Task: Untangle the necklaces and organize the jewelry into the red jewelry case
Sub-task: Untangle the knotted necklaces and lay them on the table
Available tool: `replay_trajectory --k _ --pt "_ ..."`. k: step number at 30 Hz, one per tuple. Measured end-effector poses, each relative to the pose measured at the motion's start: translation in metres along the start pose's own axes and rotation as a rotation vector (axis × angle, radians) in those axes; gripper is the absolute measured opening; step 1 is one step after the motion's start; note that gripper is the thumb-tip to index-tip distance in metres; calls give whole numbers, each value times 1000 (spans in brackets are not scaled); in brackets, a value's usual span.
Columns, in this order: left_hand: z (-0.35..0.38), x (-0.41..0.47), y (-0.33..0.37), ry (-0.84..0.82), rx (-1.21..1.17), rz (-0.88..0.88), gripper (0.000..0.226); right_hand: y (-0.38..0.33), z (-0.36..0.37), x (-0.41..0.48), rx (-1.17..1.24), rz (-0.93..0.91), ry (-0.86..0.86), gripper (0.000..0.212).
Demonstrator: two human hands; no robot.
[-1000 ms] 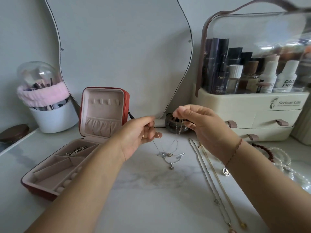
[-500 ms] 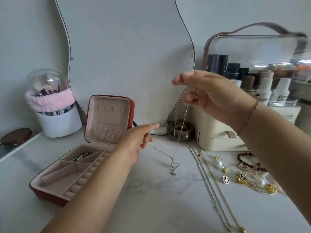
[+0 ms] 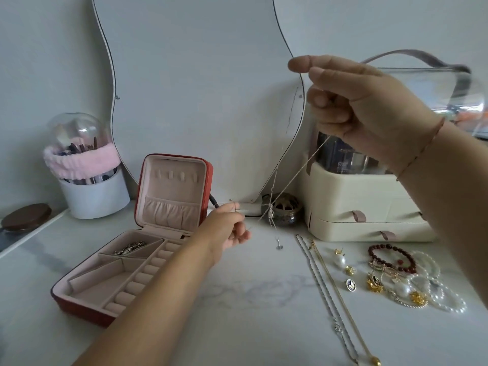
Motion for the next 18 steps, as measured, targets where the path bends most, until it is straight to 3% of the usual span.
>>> replay_trajectory --k 5,11,18 --pt "10 -5 8 -92 -83 32 44 11 -12 -8 -216 94 -9 27" --pt "28 -30 63 -325 -320 277 38 60 -8 -32 -318 329 -182 38" --pt "31 -50 89 -511 -471 392 42 134 24 -75 -256 524 -363 38"
Point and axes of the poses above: each hand's wrist, its own x-axis towards the middle knuckle, its own z-axis out of the palm, y = z × x, the point moved 10 cm from there along x, towards the middle knuckle, and after that the axes turned 4 degrees about z, right-handed, at the moved point
